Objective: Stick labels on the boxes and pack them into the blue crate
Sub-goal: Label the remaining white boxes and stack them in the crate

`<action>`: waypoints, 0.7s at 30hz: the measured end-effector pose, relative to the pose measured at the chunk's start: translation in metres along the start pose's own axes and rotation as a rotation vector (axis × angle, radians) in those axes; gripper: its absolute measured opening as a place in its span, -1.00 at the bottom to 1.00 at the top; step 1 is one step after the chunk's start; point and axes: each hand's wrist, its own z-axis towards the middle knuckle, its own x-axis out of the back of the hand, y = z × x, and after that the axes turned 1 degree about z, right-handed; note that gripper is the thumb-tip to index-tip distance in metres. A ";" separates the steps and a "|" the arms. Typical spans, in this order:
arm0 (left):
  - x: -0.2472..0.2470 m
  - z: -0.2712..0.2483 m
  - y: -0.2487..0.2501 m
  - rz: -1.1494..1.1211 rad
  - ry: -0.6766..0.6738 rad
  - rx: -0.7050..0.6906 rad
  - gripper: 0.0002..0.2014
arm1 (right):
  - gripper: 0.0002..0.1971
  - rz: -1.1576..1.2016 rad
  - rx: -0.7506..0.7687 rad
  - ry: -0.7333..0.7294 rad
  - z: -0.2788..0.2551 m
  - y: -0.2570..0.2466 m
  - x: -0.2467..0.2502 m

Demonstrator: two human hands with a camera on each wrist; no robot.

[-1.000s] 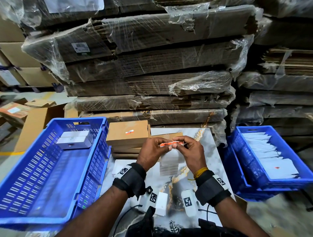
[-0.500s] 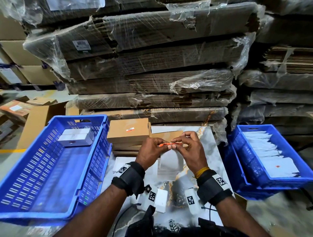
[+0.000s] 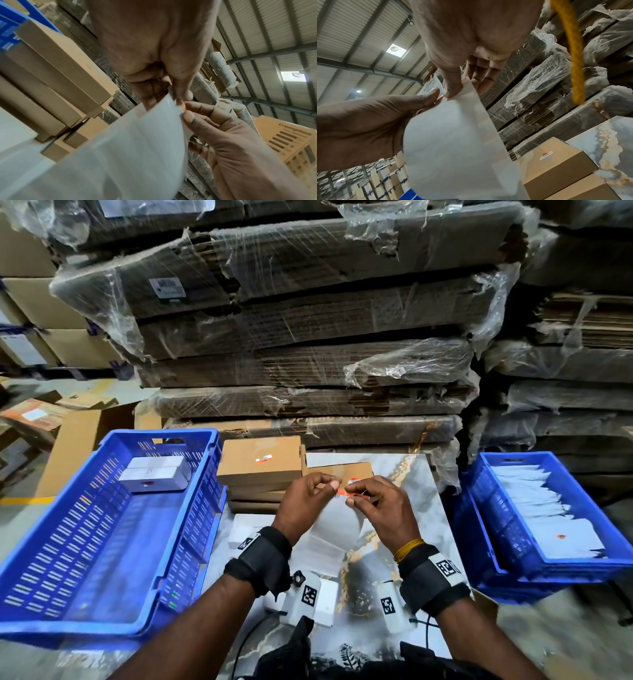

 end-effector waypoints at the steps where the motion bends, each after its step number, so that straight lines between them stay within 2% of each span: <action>1: 0.000 0.000 0.000 -0.017 0.019 -0.005 -0.82 | -0.81 0.012 -0.006 -0.004 -0.001 0.000 -0.001; 5: -0.004 -0.003 0.004 -0.054 0.061 0.020 -0.87 | -0.80 0.010 -0.024 -0.014 -0.002 -0.002 -0.003; 15: -0.007 -0.007 0.005 -0.016 0.092 -0.002 -0.75 | -0.88 -0.059 -0.020 -0.032 -0.002 -0.002 -0.003; 19: -0.007 -0.008 0.006 0.004 0.098 -0.019 -0.71 | -0.76 -0.086 -0.025 -0.052 -0.003 0.001 -0.004; 21: -0.007 -0.009 0.006 0.009 0.098 -0.024 -0.68 | -0.78 -0.091 -0.026 -0.063 -0.002 0.001 -0.004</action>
